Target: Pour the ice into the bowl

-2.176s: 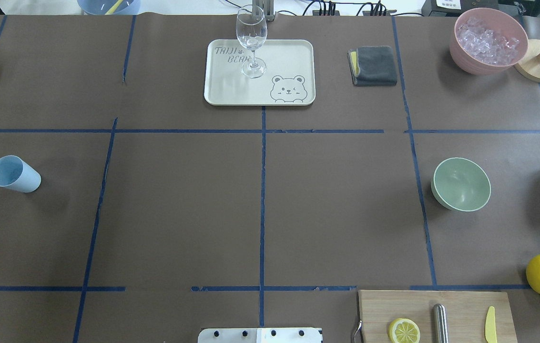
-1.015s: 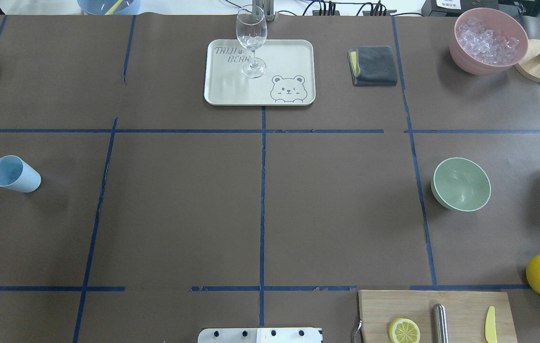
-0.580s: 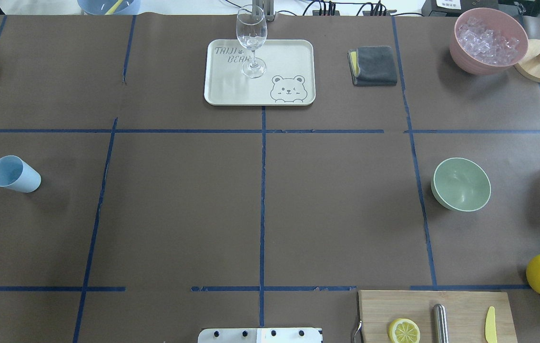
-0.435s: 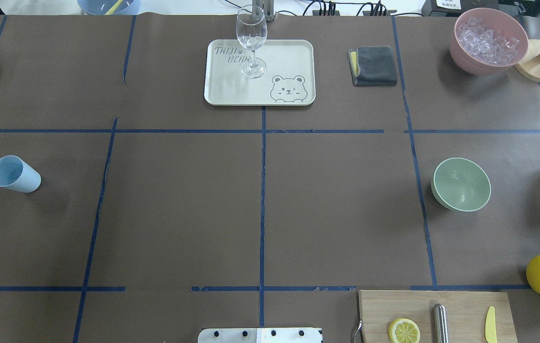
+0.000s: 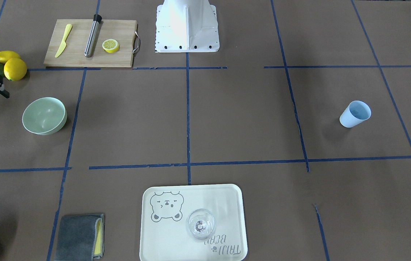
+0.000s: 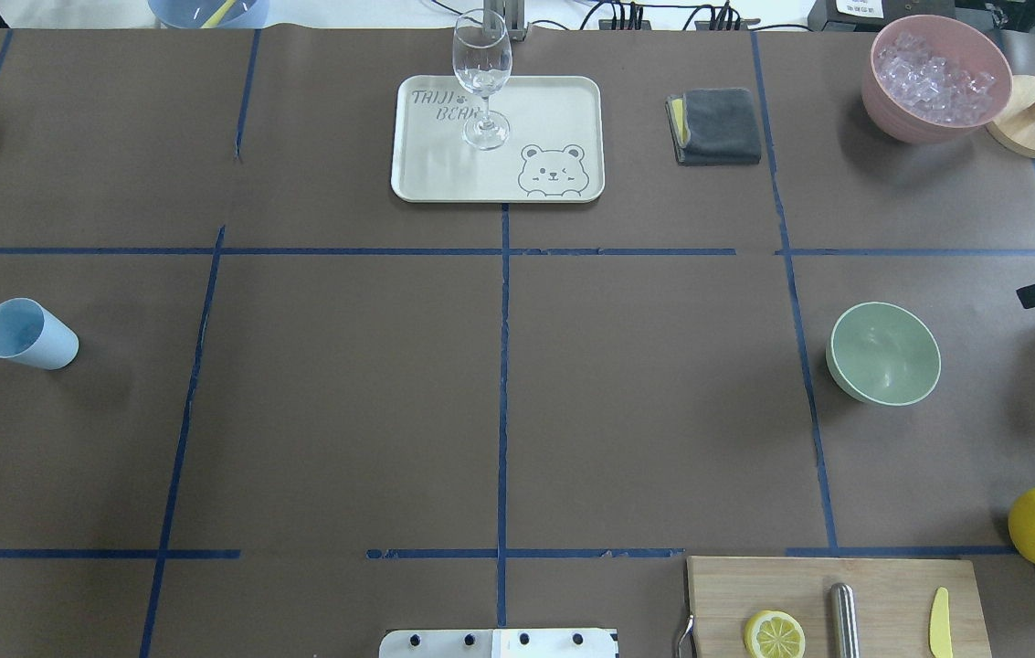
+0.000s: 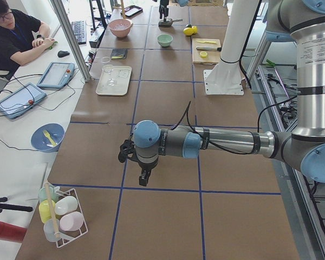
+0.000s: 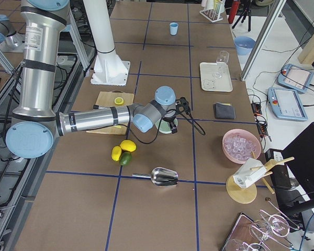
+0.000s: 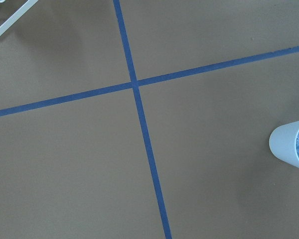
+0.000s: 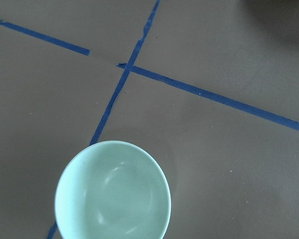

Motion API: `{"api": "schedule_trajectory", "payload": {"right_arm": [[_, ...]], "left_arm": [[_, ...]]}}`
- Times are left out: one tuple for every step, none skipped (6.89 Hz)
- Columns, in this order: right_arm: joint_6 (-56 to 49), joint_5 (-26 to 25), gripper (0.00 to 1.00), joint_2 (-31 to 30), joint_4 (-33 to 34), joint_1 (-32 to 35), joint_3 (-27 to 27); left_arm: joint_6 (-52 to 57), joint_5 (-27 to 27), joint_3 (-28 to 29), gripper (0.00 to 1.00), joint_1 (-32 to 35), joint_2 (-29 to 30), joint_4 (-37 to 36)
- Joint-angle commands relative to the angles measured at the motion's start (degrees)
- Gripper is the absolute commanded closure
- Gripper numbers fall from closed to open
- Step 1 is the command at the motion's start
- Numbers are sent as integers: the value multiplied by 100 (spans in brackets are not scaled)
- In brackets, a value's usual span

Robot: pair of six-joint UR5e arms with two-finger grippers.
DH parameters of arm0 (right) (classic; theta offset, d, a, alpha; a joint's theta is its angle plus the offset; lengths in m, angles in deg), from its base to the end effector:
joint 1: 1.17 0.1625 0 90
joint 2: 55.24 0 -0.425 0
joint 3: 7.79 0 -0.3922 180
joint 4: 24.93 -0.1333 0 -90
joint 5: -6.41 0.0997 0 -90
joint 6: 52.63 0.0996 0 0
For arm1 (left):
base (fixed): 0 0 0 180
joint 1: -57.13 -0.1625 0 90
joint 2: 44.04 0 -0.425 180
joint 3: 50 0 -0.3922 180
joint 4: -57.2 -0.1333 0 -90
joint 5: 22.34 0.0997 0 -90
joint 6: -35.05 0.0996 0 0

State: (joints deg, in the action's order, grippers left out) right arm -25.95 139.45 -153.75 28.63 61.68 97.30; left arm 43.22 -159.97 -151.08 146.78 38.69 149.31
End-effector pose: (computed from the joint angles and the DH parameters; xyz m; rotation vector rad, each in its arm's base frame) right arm -0.1469 -0.4296 0.5231 0.3136 -0.9611 -0.2892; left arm -0.0570 -0.4440 0.6145 0.1539 0.8231 0.1829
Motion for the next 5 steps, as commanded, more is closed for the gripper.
{"api": "schedule_trajectory", "payload": {"right_arm": [[731,-1030,2,51,-1069,-903,-687],[1030,-1078,6,113,-1440,-1071,-909],[1093,-1078,22,122,-1444,-1186,-929],[1094,-1069,50,113,-1418,-1214,-938],[1085,-1043,93,113,-1409,-1214,-921]], "left_arm": [[0,-1,0,0,0,6,0],[0,-1,0,0,0,6,0],[0,-1,0,0,0,6,0],[0,-1,9,0,0,-3,0],[0,-10,0,0,0,-3,9]]}}
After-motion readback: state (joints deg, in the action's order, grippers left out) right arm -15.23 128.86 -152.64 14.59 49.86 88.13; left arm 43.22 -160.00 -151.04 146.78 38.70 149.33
